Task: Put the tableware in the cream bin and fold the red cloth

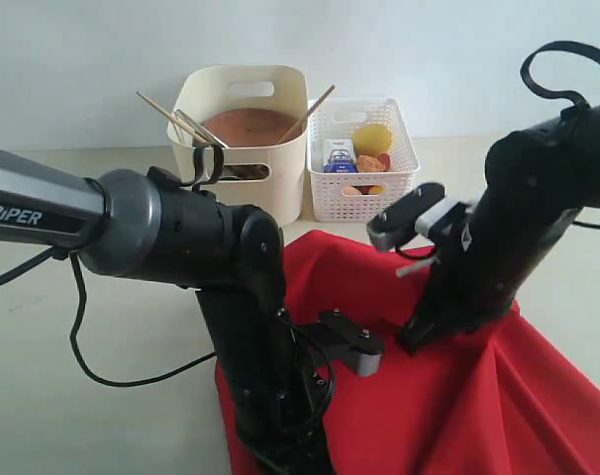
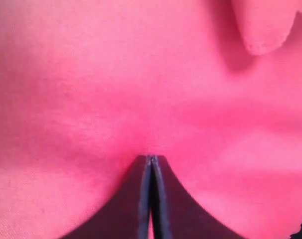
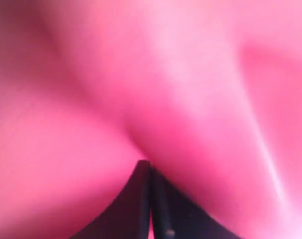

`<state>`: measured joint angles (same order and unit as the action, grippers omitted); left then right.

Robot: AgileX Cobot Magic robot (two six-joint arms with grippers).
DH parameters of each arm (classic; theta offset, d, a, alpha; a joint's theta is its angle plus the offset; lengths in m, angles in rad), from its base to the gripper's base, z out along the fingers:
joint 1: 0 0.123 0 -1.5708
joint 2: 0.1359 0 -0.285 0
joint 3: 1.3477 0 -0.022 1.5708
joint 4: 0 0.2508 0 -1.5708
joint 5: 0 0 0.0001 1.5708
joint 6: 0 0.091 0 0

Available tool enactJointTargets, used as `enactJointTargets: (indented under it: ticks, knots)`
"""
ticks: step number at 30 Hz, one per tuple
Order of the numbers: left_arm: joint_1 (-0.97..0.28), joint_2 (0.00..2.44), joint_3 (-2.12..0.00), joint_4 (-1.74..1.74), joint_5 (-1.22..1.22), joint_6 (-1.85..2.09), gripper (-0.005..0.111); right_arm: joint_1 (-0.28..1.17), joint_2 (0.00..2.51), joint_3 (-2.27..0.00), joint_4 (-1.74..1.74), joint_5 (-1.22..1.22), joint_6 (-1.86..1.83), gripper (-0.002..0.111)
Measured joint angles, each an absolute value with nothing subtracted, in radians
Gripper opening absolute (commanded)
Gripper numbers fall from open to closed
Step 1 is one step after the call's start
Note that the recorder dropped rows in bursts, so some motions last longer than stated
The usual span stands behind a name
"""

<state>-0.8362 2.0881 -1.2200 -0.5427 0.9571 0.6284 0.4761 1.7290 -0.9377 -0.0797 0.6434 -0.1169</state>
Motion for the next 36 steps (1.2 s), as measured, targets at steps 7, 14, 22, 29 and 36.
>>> enactJointTargets:
  ticks: [7, 14, 22, 29, 36]
  knots:
    - [-0.838, 2.058, -1.184, -0.451, 0.944, 0.510, 0.000, 0.419, 1.759, -1.046, -0.506, 0.609, 0.405, 0.000]
    - [-0.840, 1.993, -1.140, -0.333, 0.845, 0.432, 0.000, 0.365, 1.729, -1.110, -0.421, 0.643, 0.314, 0.000]
    - [-0.792, 1.863, -1.134, -0.281, 0.645, 0.384, 0.000, 0.365, 1.583, -1.112, 0.140, 0.730, -0.203, 0.000]
    - [-0.712, 1.803, -1.134, -0.291, 0.545, 0.377, 0.000, 0.365, 1.544, -1.086, 0.367, 0.895, -0.391, 0.000]
    - [-0.699, 1.873, -1.134, -0.388, 0.502, 0.494, 0.000, 0.370, 1.617, -0.956, 0.396, 0.767, -0.408, 0.000]
